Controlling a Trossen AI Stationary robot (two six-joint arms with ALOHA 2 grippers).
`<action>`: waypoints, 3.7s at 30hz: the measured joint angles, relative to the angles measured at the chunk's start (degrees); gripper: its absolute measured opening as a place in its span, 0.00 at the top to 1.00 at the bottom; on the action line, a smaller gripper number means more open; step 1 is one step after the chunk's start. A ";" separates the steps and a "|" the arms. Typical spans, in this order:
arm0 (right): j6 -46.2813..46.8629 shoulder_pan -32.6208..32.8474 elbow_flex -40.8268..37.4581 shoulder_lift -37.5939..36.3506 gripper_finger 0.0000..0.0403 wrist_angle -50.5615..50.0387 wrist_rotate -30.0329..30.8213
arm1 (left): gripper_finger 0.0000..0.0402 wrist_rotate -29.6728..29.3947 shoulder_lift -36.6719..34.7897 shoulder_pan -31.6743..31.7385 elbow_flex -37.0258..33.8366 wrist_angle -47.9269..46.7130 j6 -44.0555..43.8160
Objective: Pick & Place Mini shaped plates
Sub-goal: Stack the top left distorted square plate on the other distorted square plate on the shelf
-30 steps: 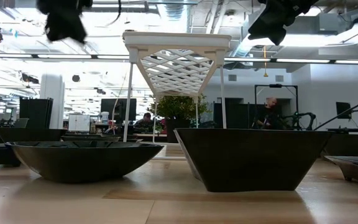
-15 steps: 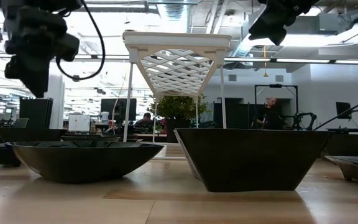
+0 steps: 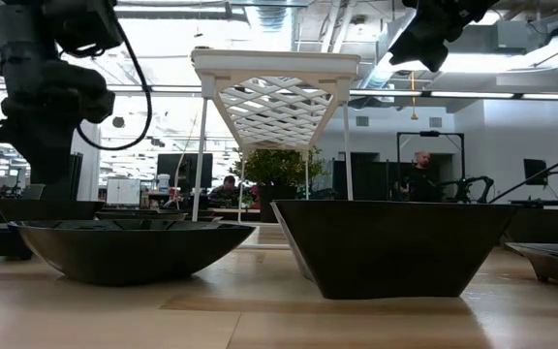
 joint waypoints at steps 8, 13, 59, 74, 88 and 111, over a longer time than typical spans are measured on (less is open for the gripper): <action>0.00 0.00 0.00 0.00 0.70 -0.34 0.00 | 0.72 -0.33 0.00 0.19 -2.10 3.23 0.20; 0.00 0.00 0.00 0.00 0.70 -0.34 -0.02 | 0.72 -0.23 0.00 0.19 -4.21 5.27 1.16; -0.61 0.00 0.00 0.00 0.70 -0.32 0.00 | 0.98 10.34 -0.04 0.17 -7.86 11.80 4.55; -0.59 0.00 0.00 -0.02 0.70 -0.34 0.00 | 0.98 15.74 -1.74 -0.64 -1.11 12.59 6.60; -1.09 0.00 -0.02 -0.02 0.70 -1.65 0.00 | 0.97 17.81 -13.54 -0.70 0.65 18.10 6.69; -7.68 5.74 -0.04 0.00 0.70 12.76 -0.07 | 0.97 5.89 -20.94 1.23 0.67 50.87 25.51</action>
